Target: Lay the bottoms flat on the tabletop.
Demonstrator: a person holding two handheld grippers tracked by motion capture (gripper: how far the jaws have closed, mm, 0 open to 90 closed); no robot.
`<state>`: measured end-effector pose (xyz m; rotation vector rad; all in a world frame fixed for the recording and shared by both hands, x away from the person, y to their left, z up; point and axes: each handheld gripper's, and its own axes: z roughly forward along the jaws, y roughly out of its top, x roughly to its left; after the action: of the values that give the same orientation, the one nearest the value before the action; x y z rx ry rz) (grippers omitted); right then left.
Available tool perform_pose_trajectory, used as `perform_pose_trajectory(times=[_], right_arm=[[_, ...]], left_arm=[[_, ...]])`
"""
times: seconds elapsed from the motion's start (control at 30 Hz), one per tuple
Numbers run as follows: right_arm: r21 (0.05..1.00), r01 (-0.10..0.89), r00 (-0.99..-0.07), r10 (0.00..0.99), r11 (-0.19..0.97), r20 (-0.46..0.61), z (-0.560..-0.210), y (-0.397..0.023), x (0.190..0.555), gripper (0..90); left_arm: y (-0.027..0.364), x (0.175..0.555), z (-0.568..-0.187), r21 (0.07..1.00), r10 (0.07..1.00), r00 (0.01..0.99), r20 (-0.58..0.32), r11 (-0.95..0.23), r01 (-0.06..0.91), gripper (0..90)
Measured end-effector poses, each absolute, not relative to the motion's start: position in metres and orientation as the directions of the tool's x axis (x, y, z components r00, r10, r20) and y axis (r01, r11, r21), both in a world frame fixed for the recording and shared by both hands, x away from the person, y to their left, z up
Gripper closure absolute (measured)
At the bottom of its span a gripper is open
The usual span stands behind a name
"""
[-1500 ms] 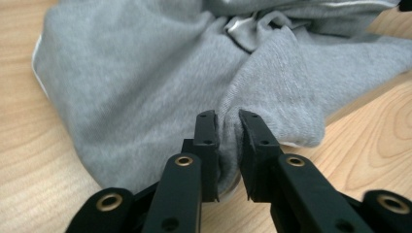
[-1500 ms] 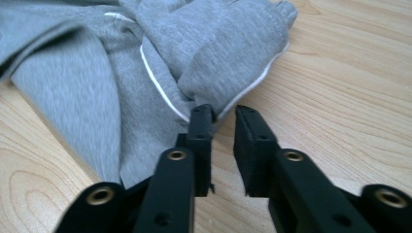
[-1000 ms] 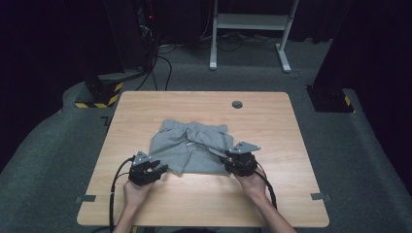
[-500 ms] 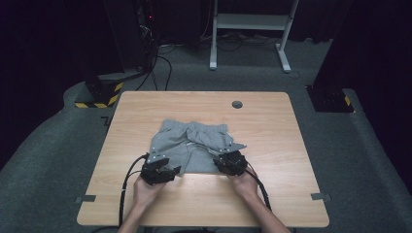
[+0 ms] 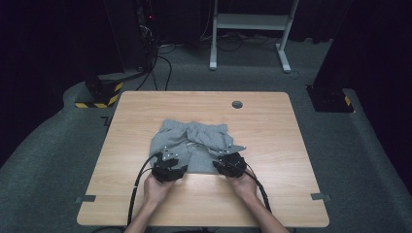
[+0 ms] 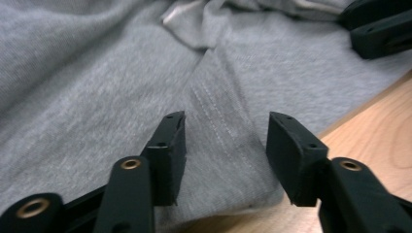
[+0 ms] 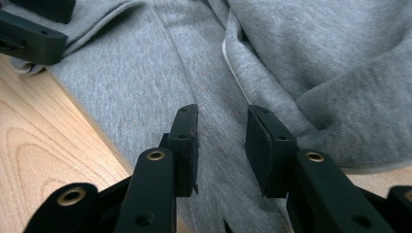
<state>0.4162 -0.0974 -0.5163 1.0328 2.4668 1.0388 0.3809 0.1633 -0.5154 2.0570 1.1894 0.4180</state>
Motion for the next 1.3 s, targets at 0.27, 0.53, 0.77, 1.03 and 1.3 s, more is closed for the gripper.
perform_pose_trajectory(times=[0.27,0.53,0.77,1.03,1.3], right_arm=[[0.708,0.513,-0.709,0.704,0.485,0.032,-0.517,-0.098,0.416,64.8],[0.704,0.515,-0.715,0.699,0.489,0.038,-0.516,-0.099,0.417,59.3],[0.725,0.512,-0.720,0.690,0.462,0.069,-0.508,-0.100,0.413,56.4],[0.732,0.501,-0.724,0.687,0.462,0.061,-0.502,-0.097,0.413,57.4],[0.721,0.507,-0.709,0.704,0.473,0.038,-0.505,-0.096,0.415,65.2]], left_arm=[[0.170,0.381,-0.514,0.709,0.852,0.518,-0.070,-0.323,0.627,78.0],[0.177,0.368,-0.502,0.729,0.826,0.557,-0.092,-0.325,0.602,85.4],[0.192,0.354,-0.501,0.730,0.801,0.586,-0.126,-0.324,0.601,85.5],[0.206,0.346,-0.505,0.728,0.804,0.581,-0.127,-0.322,0.606,85.5],[0.210,0.342,-0.508,0.734,0.804,0.579,-0.133,-0.313,0.603,85.5]])
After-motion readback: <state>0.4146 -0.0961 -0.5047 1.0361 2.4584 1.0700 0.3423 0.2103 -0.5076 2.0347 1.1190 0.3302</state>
